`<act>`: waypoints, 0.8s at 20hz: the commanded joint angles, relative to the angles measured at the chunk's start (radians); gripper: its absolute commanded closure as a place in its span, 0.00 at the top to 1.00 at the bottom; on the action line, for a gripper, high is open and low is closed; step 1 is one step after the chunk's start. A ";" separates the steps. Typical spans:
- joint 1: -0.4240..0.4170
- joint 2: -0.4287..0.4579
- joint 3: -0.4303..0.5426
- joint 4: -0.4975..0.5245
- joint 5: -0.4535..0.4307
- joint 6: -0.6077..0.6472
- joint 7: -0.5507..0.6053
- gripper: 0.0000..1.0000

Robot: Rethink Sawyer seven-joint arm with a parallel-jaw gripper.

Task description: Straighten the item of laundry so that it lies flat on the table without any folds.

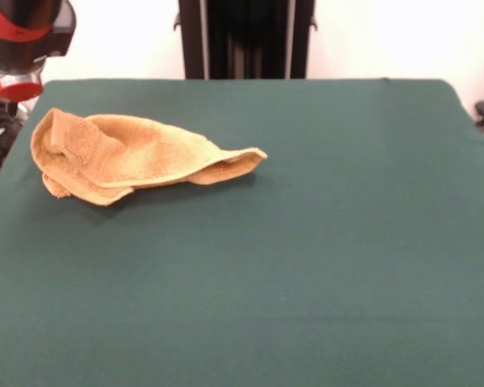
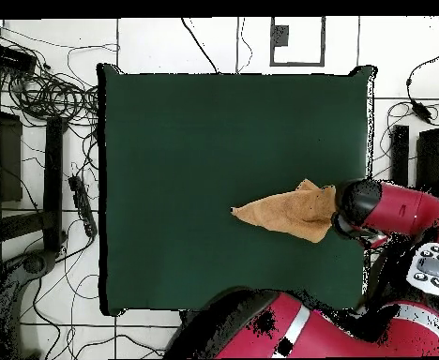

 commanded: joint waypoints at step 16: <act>0.043 0.040 0.111 -0.091 0.187 0.218 0.150 1.00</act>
